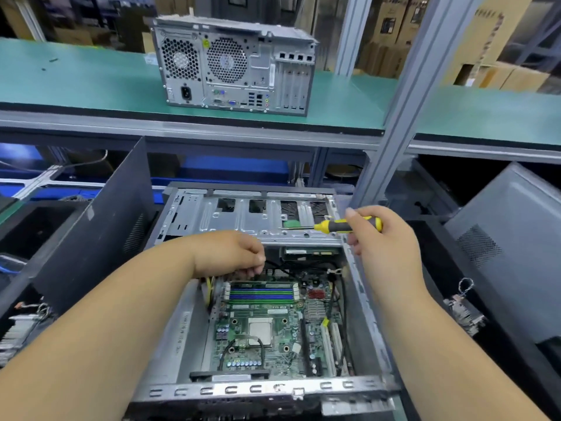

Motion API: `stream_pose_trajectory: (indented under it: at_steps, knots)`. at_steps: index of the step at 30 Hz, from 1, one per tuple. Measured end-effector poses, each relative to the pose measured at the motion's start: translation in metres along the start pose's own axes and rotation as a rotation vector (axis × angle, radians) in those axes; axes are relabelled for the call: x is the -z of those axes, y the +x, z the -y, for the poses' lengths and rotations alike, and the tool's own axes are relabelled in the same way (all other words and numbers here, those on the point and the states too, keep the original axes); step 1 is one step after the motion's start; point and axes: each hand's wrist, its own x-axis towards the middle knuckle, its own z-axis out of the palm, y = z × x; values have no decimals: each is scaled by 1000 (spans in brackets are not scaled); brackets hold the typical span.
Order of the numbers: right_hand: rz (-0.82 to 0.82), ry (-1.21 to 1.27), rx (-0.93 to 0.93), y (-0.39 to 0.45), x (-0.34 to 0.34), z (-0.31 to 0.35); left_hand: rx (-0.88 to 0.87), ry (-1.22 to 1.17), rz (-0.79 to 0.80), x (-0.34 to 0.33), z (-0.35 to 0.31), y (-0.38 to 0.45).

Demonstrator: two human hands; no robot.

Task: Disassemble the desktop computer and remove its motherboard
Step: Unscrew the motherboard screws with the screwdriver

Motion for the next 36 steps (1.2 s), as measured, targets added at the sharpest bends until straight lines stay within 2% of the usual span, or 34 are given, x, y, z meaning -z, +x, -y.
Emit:
stream_pose_trajectory:
  at_steps: [4, 7, 10, 13, 18, 20, 23, 30, 36]
  knots:
    - [-51, 75, -117, 0, 38, -22, -98, -28, -168, -31, -41, 7]
    - [-74, 49, -93, 0, 69, -33, -187, -120, -199, -63, -72, 13]
    - [-105, 81, -97, 3, 102, -39, -170, -155, -220, -99, -101, 24]
    - [-172, 87, -91, 8, 135, -43, -189, -80, -250, -132, -133, 36]
    - [-245, 96, -81, 18, 181, -51, -349, -22, -427, -176, -188, 56]
    - [-242, 96, -85, 23, 192, -56, -330, 103, -415, -193, -201, 67]
    - [-201, 104, -104, 28, 204, -66, -211, 236, -342, -212, -203, 80]
    - [-84, 122, -137, 36, 210, -84, -69, 223, -359, -208, -196, 82]
    - [54, 190, -109, 45, 187, -82, -60, 221, -431, -206, -187, 72]
